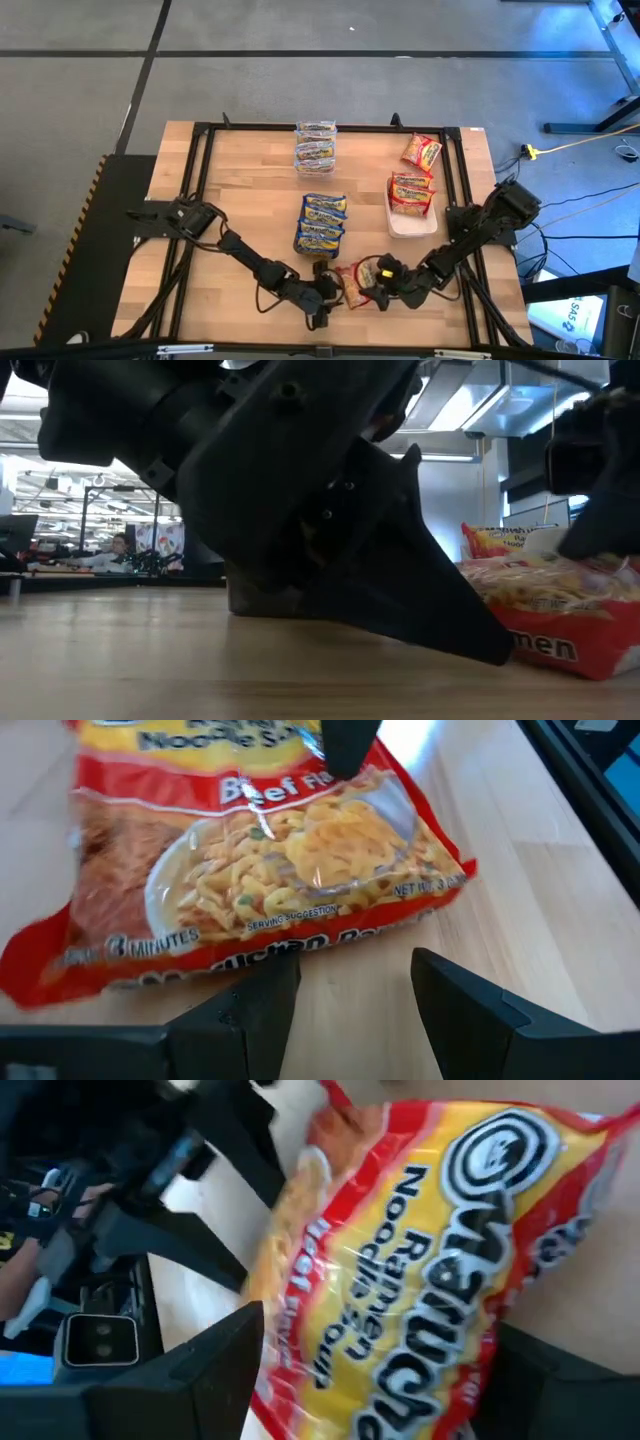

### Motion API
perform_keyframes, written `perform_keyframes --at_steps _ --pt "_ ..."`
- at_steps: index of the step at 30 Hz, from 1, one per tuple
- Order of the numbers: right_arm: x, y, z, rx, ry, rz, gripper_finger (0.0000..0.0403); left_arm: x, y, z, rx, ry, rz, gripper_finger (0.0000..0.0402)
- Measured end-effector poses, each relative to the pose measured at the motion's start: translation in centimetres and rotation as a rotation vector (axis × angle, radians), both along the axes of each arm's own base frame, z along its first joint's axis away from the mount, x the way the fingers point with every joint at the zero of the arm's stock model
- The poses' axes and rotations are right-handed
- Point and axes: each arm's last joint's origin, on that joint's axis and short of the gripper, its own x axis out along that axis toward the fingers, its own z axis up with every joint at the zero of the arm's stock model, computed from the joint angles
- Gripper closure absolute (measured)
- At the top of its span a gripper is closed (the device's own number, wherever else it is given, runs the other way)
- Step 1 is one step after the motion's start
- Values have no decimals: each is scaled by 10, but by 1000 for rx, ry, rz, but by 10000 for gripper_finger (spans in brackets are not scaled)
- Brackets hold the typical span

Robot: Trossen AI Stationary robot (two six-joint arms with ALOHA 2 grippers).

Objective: Sort Maruchan noodles
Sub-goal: Put the left red noodle pack into the white bin

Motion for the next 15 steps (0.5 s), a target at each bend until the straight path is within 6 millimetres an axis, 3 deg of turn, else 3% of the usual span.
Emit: perform_keyframes --at_steps 11,15 --pt "21 7 22 -113 -122 70 128 2 -2 3 -1 -55 -24 207" --pt "22 4 19 -132 -81 87 156 3 -2 4 -9 -69 -19 207"
